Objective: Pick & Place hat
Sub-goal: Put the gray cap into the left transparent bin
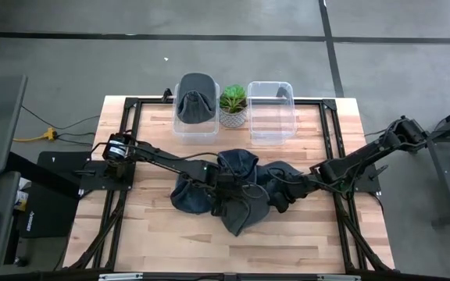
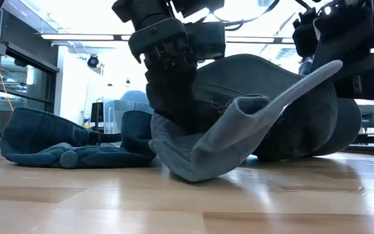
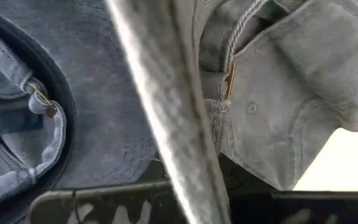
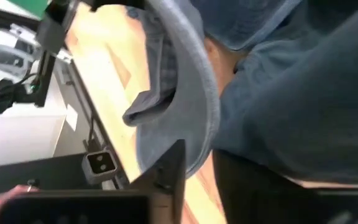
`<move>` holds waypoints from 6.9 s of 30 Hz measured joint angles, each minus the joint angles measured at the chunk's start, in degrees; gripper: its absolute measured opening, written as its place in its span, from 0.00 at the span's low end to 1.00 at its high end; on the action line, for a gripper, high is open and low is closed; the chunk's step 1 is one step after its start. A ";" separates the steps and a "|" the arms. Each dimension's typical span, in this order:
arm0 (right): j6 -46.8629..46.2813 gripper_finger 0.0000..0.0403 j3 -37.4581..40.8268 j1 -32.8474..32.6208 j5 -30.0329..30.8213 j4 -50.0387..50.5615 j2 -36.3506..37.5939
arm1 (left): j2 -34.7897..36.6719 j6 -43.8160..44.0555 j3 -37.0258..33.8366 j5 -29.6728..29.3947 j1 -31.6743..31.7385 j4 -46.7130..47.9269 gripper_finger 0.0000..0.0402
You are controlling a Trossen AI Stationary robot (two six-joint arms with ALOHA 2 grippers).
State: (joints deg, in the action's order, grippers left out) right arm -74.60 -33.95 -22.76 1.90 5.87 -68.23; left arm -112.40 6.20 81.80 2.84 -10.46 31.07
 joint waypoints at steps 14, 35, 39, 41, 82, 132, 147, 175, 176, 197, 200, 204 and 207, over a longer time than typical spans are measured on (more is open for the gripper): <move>3.11 0.47 -0.15 -0.03 -2.99 10.00 15.70 | 0.00 1.24 0.00 2.01 0.00 -0.03 0.00; 4.13 0.45 -0.09 -0.13 -1.29 31.65 27.70 | 0.02 6.17 24.48 -6.32 2.36 13.68 0.00; 4.48 0.45 -0.07 -0.13 -1.17 33.55 29.00 | 1.21 8.12 26.03 -7.98 3.90 15.80 0.00; 4.77 0.45 -0.07 -0.13 -1.19 34.66 29.80 | 2.39 9.17 26.22 -8.49 4.77 15.50 0.00; 16.18 0.45 -0.04 -0.11 6.98 45.95 37.89 | 23.90 23.16 25.72 -39.53 17.62 32.28 0.00; 11.52 0.45 -0.04 -0.07 29.68 40.42 37.84 | 42.39 20.98 -33.81 27.17 62.20 -25.11 0.00; 10.06 0.45 -0.04 0.57 29.53 40.65 37.84 | 40.09 16.28 -33.79 24.29 62.20 -20.20 0.01; 11.97 0.45 -0.04 6.69 23.86 42.36 37.84 | 41.86 12.04 -33.75 19.45 62.20 -21.55 0.54; 12.05 0.45 -0.04 6.69 23.96 42.36 37.84 | 41.86 12.04 -33.75 19.15 62.20 -21.53 0.54; 12.10 0.45 -0.04 6.69 24.69 43.32 37.84 | 41.83 -10.62 -25.11 17.92 61.58 -13.45 0.54; 12.10 0.45 -0.04 6.69 24.71 43.81 37.82 | 41.84 -14.92 -25.11 17.30 59.34 -14.19 0.54; 12.07 0.45 -0.04 6.69 24.71 44.29 37.82 | 41.83 -20.98 -25.11 13.21 55.08 -14.08 0.54; 12.07 0.45 -0.04 6.69 24.71 44.29 37.82 | 41.76 -24.71 -25.11 3.49 51.53 -13.67 0.54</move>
State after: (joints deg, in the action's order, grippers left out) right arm -62.52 -34.00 -16.08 26.62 50.16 -30.41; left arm -70.64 -18.51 56.69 6.33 41.07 17.39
